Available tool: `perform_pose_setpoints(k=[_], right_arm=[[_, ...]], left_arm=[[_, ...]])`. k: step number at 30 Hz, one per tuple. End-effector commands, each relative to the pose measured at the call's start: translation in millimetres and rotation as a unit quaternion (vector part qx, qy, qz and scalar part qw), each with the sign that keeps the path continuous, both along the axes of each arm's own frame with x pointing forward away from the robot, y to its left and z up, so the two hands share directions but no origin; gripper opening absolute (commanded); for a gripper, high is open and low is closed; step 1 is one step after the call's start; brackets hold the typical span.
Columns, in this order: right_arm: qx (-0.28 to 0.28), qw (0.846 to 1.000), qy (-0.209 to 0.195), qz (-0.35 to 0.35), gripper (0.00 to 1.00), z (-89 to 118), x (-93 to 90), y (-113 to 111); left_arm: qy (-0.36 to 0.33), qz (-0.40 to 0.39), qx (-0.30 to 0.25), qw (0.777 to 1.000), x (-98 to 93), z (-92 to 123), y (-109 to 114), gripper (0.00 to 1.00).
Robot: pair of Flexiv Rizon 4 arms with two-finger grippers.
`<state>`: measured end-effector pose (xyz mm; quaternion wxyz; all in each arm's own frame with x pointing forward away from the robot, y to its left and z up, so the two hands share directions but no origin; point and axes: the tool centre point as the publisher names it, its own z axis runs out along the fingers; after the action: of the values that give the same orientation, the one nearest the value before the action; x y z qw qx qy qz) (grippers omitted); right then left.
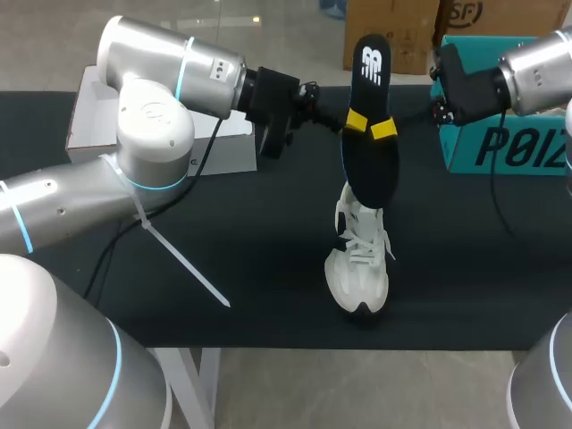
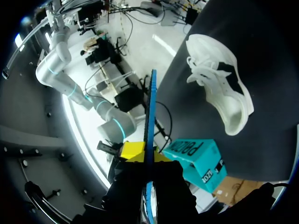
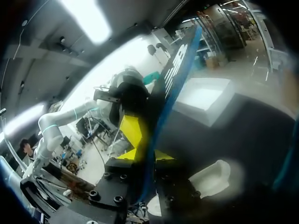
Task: Take the shoe out of the shoebox, open the shoe tongue, remove and reinsert the insole, then place the shoe into the shoebox
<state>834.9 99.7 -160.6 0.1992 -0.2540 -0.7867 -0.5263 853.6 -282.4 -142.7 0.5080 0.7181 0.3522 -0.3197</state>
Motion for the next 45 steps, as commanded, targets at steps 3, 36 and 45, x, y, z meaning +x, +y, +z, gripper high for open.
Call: perform_pose_setpoints(k=[3, 36, 45], right_arm=[[0.004, 1.0, 0.004, -0.004, 1.0, -2.7, 3.8, -5.3], [0.025, 1.0, 0.002, -0.003, 0.0, 0.1, 1.8, 0.5], [0.022, 1.0, 0.011, -0.011, 0.0, 0.4, 0.3, 1.8]], left_arm=[[-0.001, 0.0, -0.001, 1.0, 0.1, -0.6, -0.3, 0.0], [-0.001, 0.0, -0.001, 1.0, 0.1, -0.6, -0.3, 0.0], [-0.001, 0.0, -0.001, 1.0, 0.1, -0.6, -0.3, 0.0]])
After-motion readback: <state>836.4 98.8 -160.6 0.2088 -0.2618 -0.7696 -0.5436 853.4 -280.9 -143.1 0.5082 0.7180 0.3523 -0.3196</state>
